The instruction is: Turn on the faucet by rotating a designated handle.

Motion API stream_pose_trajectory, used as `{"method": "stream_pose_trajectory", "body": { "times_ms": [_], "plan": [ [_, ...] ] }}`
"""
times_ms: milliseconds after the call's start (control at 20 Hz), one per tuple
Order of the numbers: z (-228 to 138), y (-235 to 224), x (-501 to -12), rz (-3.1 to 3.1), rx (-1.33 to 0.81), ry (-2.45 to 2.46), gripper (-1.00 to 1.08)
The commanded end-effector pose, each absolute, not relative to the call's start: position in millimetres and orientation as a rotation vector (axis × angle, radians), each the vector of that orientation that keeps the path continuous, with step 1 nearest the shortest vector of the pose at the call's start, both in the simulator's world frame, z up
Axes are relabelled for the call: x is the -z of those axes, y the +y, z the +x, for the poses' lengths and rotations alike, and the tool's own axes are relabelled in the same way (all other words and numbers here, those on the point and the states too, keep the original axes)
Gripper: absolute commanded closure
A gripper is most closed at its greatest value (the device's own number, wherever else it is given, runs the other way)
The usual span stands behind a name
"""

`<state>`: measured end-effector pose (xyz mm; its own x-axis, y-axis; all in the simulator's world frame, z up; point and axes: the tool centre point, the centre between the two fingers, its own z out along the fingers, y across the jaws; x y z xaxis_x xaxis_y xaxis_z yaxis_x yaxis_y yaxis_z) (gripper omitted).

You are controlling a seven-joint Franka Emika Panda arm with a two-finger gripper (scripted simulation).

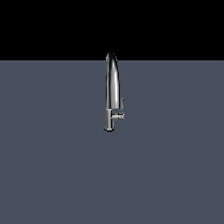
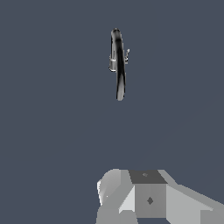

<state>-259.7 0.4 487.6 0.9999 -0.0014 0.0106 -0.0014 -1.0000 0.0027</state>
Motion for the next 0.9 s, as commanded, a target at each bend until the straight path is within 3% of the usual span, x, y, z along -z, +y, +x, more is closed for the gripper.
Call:
{"method": "stream_pose_trajectory", "body": {
  "times_ms": [0, 850],
  "plan": [
    [-259.7, 0.4, -487.6, 3.139, -0.017, -0.002, 1.08],
    [-220.3, 1.1, -479.0, 3.217, 0.136, -0.142, 1.08]
  ]
}}
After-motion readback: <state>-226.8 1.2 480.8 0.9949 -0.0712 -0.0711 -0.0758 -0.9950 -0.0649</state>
